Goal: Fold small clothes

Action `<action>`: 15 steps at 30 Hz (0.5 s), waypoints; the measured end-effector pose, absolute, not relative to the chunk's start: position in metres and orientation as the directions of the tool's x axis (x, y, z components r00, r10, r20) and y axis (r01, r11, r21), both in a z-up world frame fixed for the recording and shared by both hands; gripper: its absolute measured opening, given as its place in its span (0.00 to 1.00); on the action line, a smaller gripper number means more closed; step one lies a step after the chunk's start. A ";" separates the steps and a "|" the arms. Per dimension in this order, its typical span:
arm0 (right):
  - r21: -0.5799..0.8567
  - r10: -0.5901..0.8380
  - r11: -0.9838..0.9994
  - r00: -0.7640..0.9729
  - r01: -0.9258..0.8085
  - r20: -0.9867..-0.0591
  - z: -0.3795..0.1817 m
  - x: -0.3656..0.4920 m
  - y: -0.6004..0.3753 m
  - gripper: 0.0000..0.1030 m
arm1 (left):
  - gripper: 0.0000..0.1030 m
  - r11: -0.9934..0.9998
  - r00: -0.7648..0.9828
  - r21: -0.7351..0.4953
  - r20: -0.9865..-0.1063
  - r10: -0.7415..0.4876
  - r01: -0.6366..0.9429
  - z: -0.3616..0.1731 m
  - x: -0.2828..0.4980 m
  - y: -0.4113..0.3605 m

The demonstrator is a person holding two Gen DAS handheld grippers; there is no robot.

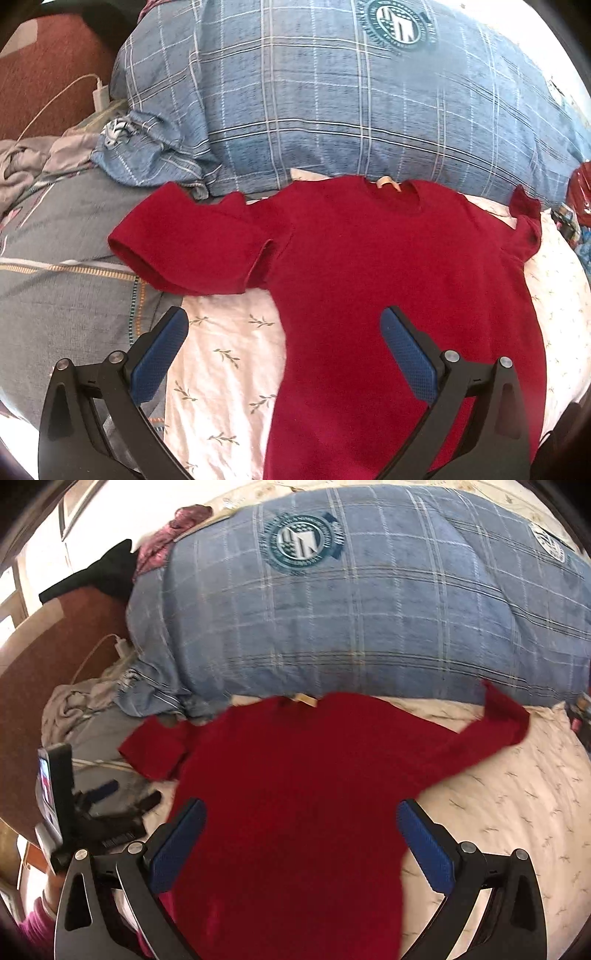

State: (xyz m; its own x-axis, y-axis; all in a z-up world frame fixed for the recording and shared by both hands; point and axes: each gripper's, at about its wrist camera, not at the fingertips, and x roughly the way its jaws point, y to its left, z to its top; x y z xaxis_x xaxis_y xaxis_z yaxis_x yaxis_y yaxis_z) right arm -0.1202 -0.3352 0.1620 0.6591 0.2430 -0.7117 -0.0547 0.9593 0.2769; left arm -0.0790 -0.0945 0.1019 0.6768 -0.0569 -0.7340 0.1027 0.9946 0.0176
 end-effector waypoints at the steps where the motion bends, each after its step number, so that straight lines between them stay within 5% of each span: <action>1: 0.280 0.246 0.958 0.659 -0.056 -0.710 0.163 -0.118 -0.331 1.00 | 1.00 0.995 0.679 0.019 -0.732 -0.057 0.103 0.102 -0.080 -0.096; 15: 0.218 0.178 0.976 0.685 -0.029 -0.707 0.144 -0.083 -0.297 0.99 | 1.00 0.996 0.661 -0.006 -0.748 -0.062 0.086 0.090 -0.070 -0.098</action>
